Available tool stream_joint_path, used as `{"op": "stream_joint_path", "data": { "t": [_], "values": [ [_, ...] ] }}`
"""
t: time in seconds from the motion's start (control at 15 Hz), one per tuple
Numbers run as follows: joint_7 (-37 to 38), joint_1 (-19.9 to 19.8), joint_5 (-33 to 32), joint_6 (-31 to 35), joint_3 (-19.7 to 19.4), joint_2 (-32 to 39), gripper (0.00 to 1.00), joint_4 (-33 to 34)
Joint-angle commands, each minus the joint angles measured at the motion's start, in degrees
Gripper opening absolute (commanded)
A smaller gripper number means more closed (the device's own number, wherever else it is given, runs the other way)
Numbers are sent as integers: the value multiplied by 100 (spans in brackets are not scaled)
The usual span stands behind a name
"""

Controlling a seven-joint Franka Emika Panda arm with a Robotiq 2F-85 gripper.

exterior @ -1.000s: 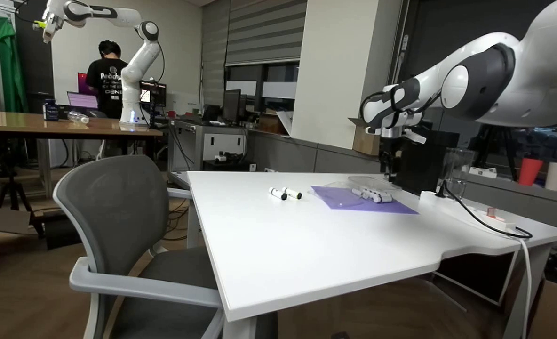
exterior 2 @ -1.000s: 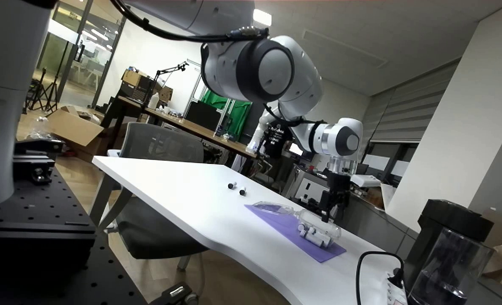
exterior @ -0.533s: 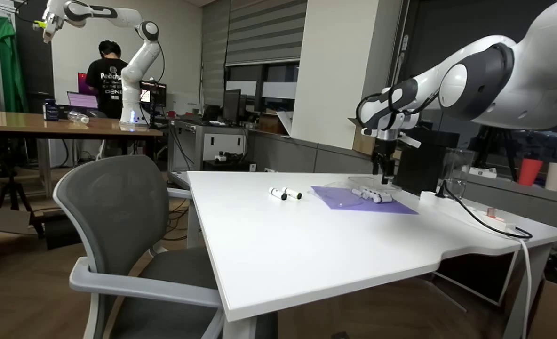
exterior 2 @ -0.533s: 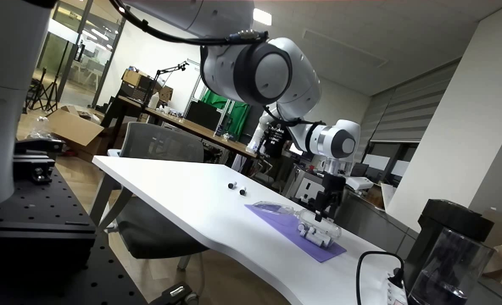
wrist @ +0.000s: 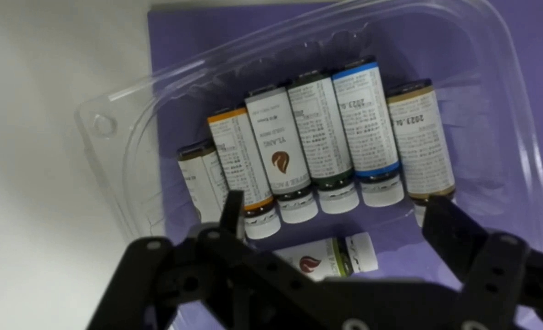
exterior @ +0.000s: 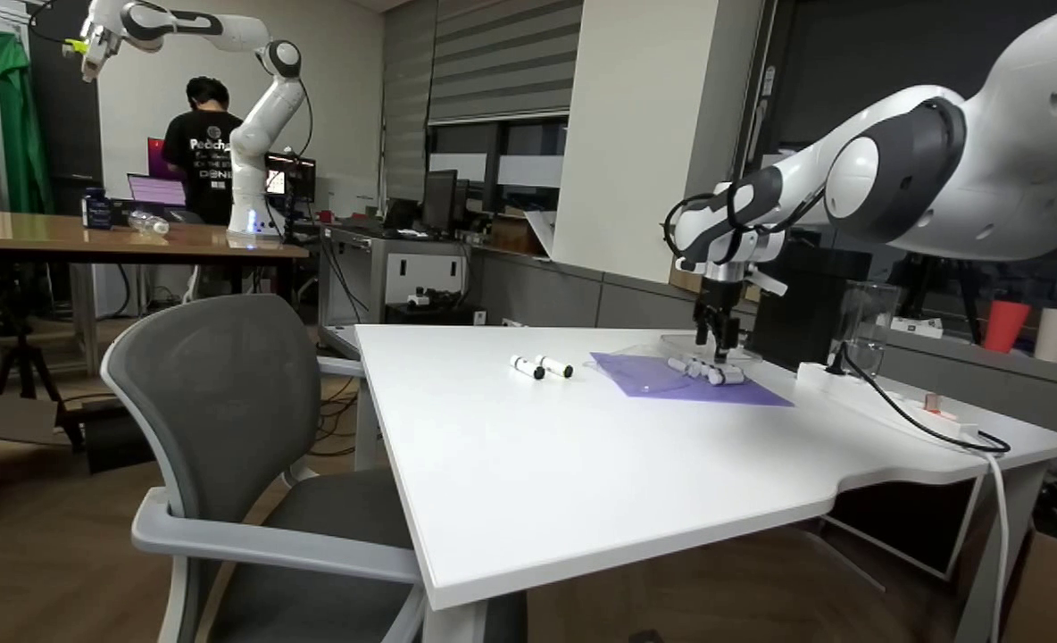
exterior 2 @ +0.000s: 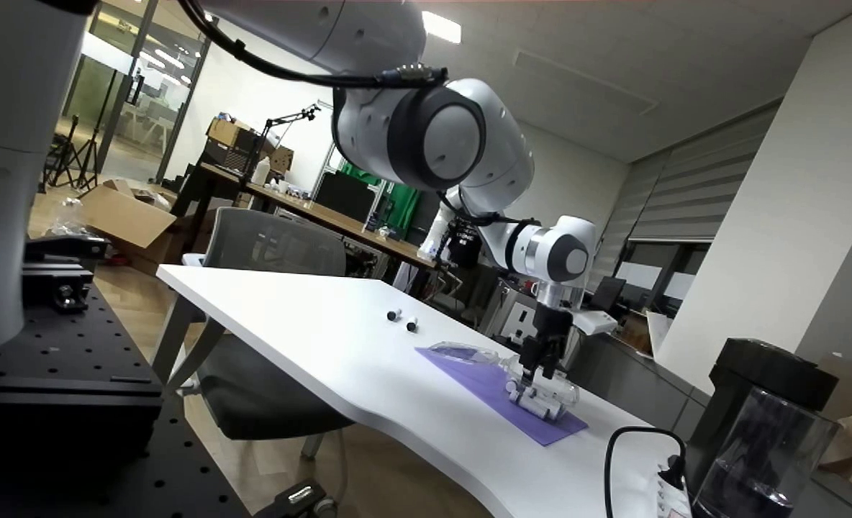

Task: Take three bottles from the container and put them on the table

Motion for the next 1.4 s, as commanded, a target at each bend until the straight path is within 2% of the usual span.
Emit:
{"op": "stream_joint_path", "data": {
  "t": [0.0,0.27,0.33,0.4,0.47,0.67,1.13,1.33],
  "values": [
    [-81,26,127,86,-87,15,100,-65],
    [-61,32,144,96,-85,26,100,-112],
    [-41,35,153,110,-88,26,75,-131],
    [-37,35,165,112,-89,27,74,-146],
    [-26,35,179,120,-91,27,68,-164],
    [7,42,190,136,-98,26,45,-198],
    [62,53,189,127,-122,48,0,-159],
    [71,57,181,139,-140,42,0,-180]
  ]
}}
